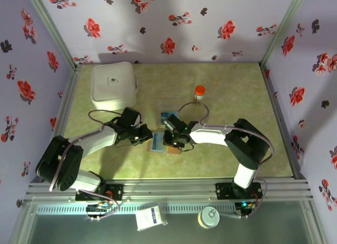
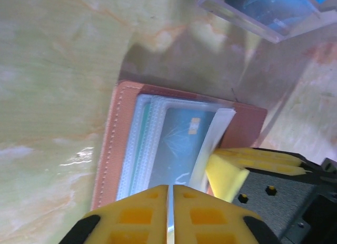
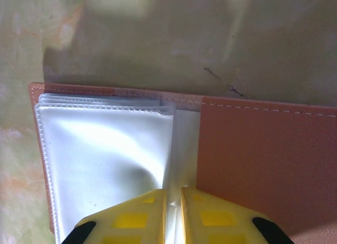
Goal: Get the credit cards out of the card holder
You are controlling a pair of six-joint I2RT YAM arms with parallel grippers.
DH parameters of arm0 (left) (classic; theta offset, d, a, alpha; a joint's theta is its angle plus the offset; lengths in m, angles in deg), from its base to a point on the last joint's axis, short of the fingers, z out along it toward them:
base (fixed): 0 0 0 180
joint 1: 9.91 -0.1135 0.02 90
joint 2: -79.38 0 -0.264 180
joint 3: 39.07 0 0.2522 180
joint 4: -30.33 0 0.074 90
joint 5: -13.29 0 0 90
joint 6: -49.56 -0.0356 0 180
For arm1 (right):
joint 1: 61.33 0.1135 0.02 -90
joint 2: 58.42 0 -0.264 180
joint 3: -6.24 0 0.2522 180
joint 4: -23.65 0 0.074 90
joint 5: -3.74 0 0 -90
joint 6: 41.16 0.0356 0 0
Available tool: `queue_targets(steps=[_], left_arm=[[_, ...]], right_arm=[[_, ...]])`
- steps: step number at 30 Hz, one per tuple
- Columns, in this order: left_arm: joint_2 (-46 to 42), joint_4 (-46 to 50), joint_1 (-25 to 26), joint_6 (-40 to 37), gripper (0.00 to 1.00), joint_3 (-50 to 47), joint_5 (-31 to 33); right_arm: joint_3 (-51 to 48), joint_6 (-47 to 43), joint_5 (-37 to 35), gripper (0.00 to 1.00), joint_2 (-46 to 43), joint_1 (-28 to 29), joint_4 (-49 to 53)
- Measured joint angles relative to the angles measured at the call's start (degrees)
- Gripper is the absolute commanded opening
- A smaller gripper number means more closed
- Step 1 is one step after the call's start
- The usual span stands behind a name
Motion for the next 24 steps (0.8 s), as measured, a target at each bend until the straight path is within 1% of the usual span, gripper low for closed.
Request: queue_targets(steps=[6,9,16,18,20,24], left_arm=[[1.66,-3.80,0.17,2.08,0.26,-0.07,-2.32],[2.64,-5.57,0.68,2.84,0.29,-0.07,-3.23],[5.44,-7.43,1.97,3.10,0.29,-0.07,-4.26],[6.21,-7.78,2.29,3.15,0.26,-0.07,-4.44],[6.84,-8.07,2.60,3.50,0.25,-0.07,-4.72],[7.04,-8.35,3.30,4.00,0.25,0.00,-5.01]], right_arm=[[-0.13,0.02,0.00,0.15,0.00,0.00,-0.20],[-0.44,0.02,0.00,0.15,0.00,0.00,-0.57],[-0.79,0.02,0.00,0.14,-0.31,0.00,-0.96],[-0.79,0.02,0.02,0.15,-0.33,0.00,-0.96],[-0.79,0.04,0.02,0.17,-0.35,0.00,-0.98],[-0.90,0.02,-0.02,0.22,-1.36,0.00,-0.57]])
